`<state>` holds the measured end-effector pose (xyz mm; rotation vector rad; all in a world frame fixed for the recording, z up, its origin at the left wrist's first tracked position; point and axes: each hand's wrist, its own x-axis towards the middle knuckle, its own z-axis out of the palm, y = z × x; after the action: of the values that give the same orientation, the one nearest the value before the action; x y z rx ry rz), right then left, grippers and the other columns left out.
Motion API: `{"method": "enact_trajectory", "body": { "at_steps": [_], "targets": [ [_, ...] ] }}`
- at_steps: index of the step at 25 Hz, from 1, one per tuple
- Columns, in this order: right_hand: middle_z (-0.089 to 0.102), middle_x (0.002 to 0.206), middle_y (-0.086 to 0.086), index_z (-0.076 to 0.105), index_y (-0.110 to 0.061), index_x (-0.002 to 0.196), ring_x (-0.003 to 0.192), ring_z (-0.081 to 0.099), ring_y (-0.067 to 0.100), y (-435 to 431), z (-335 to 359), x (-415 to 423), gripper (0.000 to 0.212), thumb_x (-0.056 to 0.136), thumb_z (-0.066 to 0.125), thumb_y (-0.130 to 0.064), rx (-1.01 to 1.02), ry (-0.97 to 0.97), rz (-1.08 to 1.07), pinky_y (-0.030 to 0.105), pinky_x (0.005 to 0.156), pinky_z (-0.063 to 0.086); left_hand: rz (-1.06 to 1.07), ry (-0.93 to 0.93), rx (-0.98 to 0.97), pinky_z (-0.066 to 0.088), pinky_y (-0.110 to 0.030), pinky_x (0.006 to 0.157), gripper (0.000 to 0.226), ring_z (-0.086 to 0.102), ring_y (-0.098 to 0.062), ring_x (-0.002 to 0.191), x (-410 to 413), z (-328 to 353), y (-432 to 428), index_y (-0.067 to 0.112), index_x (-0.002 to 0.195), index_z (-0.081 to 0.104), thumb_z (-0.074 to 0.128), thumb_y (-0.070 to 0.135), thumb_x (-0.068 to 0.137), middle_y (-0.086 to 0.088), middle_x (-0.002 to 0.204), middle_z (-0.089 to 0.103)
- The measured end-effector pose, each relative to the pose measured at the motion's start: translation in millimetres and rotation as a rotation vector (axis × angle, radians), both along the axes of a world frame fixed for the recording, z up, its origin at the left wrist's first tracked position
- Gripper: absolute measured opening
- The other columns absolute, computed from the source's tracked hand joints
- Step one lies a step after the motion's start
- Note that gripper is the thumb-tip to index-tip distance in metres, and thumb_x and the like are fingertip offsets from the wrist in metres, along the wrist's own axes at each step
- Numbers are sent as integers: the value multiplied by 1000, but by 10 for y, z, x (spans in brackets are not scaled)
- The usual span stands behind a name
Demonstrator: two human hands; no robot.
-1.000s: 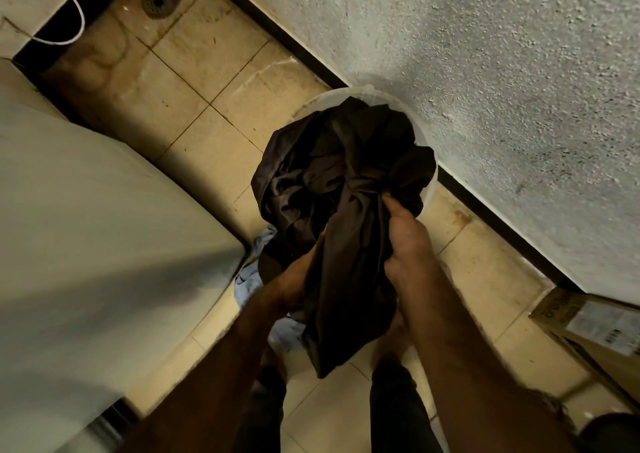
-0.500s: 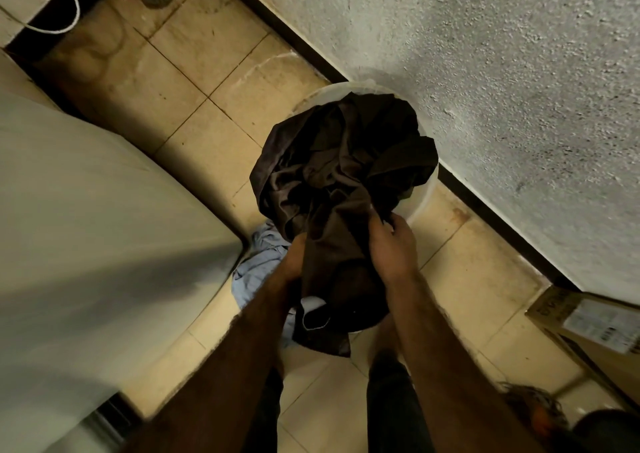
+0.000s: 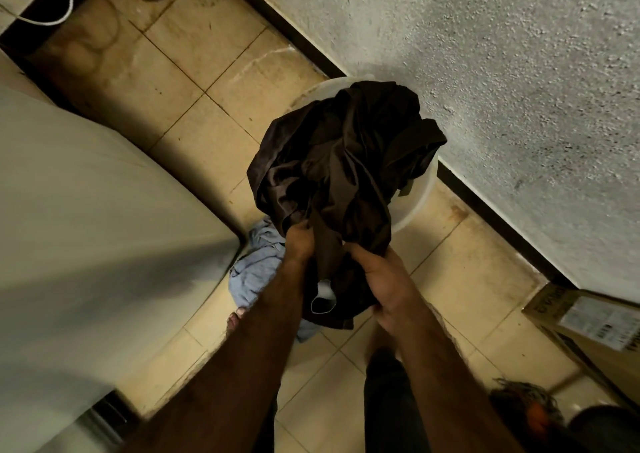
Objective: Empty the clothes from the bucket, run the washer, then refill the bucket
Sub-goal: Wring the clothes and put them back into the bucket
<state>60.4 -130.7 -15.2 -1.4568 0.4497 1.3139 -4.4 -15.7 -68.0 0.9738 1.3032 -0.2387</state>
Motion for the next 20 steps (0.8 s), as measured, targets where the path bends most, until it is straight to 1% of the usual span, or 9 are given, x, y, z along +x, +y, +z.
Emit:
{"method": "enact_trajectory", "body": {
  "at_steps": [2, 4, 6, 8, 11, 13, 15, 17, 20],
  "targets": [
    [78, 112, 5, 73, -22, 119, 104, 74, 28, -53, -166, 5, 61, 63, 88, -39, -40, -53, -68, 52, 95, 58, 12, -78, 4, 39, -16, 64, 37, 48, -10, 69, -13, 44, 52, -11, 137, 48, 38, 0, 104, 3, 82, 54],
    [78, 110, 6, 74, -17, 118, 101, 75, 30, -39, -202, 31, 38, 81, 81, -20, -60, -84, -122, 51, 94, 59, 30, -12, 89, 42, -17, 64, 34, 48, -6, 67, 47, 69, 63, -9, 133, 54, 43, 2, 102, 6, 76, 51],
    [78, 111, 7, 74, -15, 120, 101, 75, 31, 14, -216, 69, 36, 85, 78, -14, -57, -95, -177, 50, 93, 60, 19, 24, 126, 50, -28, 75, 30, 56, -12, 73, -14, 106, 49, 3, 115, 66, 49, 25, 103, 3, 79, 58],
    [77, 113, 8, 73, -14, 122, 100, 74, 32, 65, -271, 103, 37, 85, 78, -15, -74, -105, -218, 48, 90, 61, 2, 18, 129, 54, -40, 90, 42, 66, -22, 88, -94, 148, 35, 24, 91, 68, 51, 62, 93, -2, 90, 69],
    [76, 112, 11, 72, -11, 122, 96, 74, 32, 171, -349, 204, 35, 87, 75, -15, -102, -98, -272, 44, 81, 64, 1, 74, 89, 53, -51, 96, 64, 69, -29, 103, -190, 122, 58, 33, 85, 68, 49, 92, 70, -4, 103, 74],
    [75, 113, 14, 71, -12, 123, 99, 73, 37, 249, -412, 268, 37, 87, 76, -18, -124, -75, -304, 54, 86, 61, 73, 26, -6, 56, -45, 91, 55, 69, -23, 95, -168, 273, 44, 33, 90, 66, 46, 84, 80, 0, 97, 73],
    [74, 118, 13, 68, -14, 128, 104, 71, 37, 329, -480, 300, 46, 84, 80, -22, -140, -109, -345, 58, 91, 59, 140, 7, -189, 57, -51, 88, 57, 70, -23, 95, -178, 302, 12, 33, 102, 68, 41, 80, 84, -2, 100, 75],
    [71, 126, 9, 63, -15, 135, 112, 68, 33, 429, -537, 267, 59, 81, 83, -27, -171, -248, -320, 53, 99, 56, 206, -35, -265, 55, -60, 88, 67, 70, -29, 103, -162, 326, -40, 34, 114, 67, 49, 85, 75, -5, 110, 75],
    [68, 133, 4, 58, -18, 140, 119, 65, 28, 519, -552, 157, 81, 69, 82, -50, -214, -416, -183, 47, 104, 53, 253, -6, -191, 58, -55, 83, 81, 70, -32, 104, -142, 250, -86, 36, 112, 66, 71, 87, 49, -7, 117, 72]
  ]
}}
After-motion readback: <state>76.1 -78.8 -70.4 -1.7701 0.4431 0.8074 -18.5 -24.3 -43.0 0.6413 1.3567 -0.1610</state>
